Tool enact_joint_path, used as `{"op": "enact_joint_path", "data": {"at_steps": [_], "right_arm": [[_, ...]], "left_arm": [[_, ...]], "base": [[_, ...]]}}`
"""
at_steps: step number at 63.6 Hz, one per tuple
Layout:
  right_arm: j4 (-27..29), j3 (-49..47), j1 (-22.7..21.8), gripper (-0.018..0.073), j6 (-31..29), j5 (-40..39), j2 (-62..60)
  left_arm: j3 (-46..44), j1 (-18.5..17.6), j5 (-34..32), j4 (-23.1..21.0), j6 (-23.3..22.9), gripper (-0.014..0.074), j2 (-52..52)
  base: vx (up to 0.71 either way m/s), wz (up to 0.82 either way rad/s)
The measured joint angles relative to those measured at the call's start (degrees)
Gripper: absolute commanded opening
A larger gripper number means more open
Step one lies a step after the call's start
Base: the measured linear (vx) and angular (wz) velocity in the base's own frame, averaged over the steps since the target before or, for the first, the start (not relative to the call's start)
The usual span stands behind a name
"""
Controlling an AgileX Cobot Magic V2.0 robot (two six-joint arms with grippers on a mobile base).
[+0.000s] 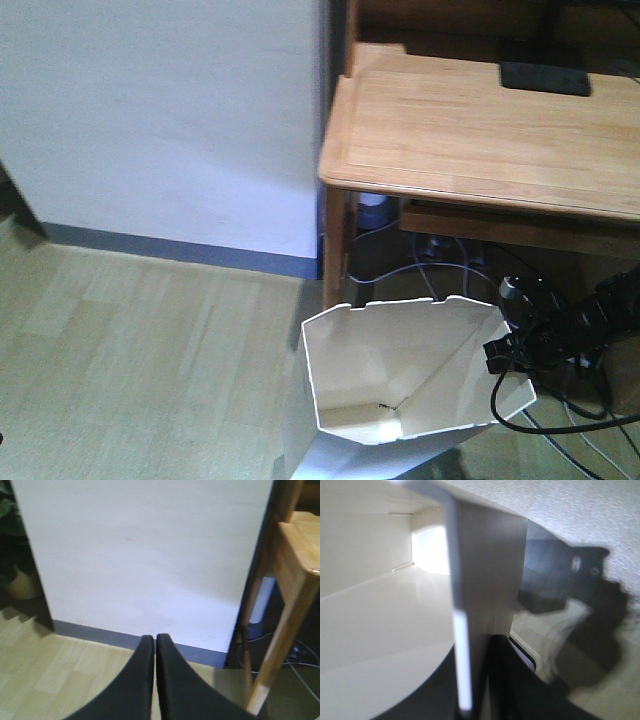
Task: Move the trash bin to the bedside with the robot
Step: 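Hold the bin in the right gripper while driving away from the desk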
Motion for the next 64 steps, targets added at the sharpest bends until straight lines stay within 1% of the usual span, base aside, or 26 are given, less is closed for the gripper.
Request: {"op": "enact_joint_path", "data": {"at_steps": [16,42,64], "right_arm": [[-0.02,0.00,0.06,-0.0005,-0.05,1.32,0.00],[-0.65,0.00,0.01,-0.0005,-0.10,0.82,0.00],[-0.54,0.00,0.01,-0.0005,-0.04,0.87,0.00]], "left_arm": [[0.00,0.00,0.00,0.00,0.00,-0.0006,0.00],[0.00,0.00,0.00,0.00,0.00,-0.0006,0.00],[0.00,0.00,0.00,0.00,0.00,-0.0006,0.00]], "base": [[-0.06,0.40],[-0.01,0.35],[0.05,0.45]]}}
